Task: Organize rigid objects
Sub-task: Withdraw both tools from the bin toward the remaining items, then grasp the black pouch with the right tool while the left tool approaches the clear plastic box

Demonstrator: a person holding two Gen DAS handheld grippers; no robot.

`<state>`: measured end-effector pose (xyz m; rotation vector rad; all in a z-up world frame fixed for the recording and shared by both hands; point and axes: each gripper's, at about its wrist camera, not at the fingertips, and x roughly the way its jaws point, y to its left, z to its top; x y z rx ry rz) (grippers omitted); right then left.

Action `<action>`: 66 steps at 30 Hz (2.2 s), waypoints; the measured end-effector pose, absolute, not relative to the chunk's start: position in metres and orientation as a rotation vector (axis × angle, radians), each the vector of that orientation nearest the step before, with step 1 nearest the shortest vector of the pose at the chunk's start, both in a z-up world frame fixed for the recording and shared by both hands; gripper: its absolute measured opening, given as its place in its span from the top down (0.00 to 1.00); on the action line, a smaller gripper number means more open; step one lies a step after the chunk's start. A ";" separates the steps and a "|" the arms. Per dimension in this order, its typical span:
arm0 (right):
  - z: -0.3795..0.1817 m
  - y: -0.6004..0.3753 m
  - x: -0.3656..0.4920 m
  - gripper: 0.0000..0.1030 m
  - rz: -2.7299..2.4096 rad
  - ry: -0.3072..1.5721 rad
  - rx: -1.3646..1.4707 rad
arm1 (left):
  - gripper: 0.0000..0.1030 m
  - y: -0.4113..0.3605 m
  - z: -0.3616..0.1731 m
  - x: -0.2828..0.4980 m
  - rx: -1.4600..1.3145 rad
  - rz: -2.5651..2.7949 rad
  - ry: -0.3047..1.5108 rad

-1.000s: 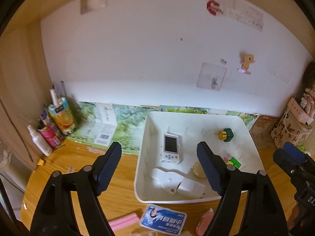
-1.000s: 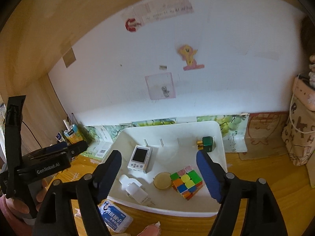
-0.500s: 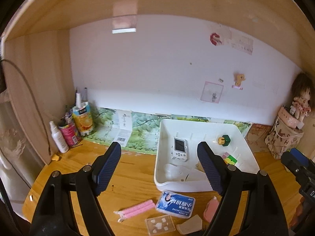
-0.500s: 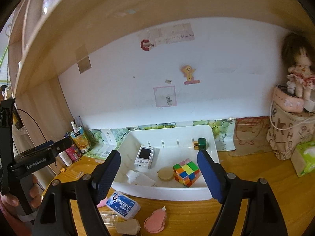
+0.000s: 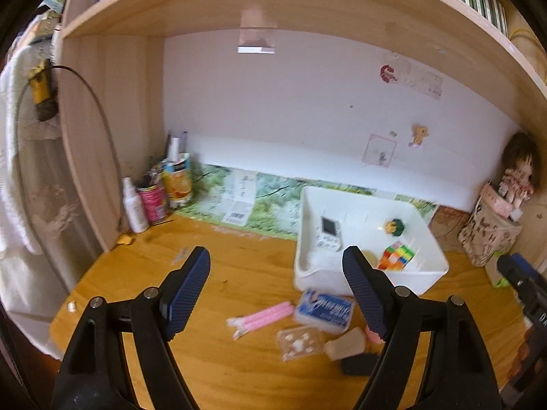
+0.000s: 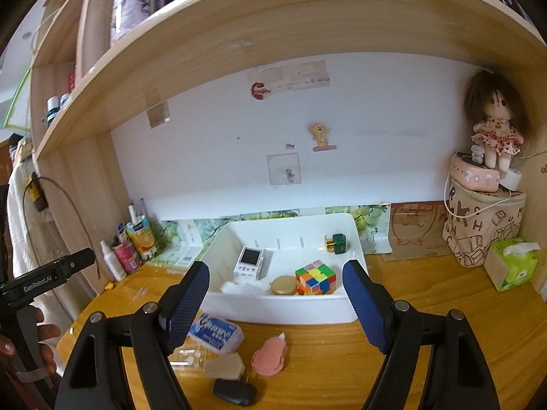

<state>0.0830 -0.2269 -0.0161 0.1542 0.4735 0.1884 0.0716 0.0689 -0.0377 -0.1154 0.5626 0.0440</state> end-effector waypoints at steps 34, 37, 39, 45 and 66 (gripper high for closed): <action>-0.129 -0.260 0.059 0.21 0.415 1.001 0.481 | 0.20 0.056 -0.113 0.001 -0.235 0.354 1.009; -0.135 -0.263 0.064 0.21 0.408 1.049 0.522 | 0.20 0.043 -0.118 0.013 -0.159 0.309 1.044; -0.140 -0.264 0.068 0.22 0.415 1.080 0.550 | 0.20 0.036 -0.118 0.020 -0.108 0.276 1.052; -0.157 -0.258 0.081 0.21 0.380 1.166 0.668 | 0.20 0.024 -0.124 0.047 0.035 0.144 1.078; -0.169 -0.183 0.109 0.21 0.167 1.138 0.522 | 0.20 0.039 -0.177 0.158 -0.141 -0.184 1.401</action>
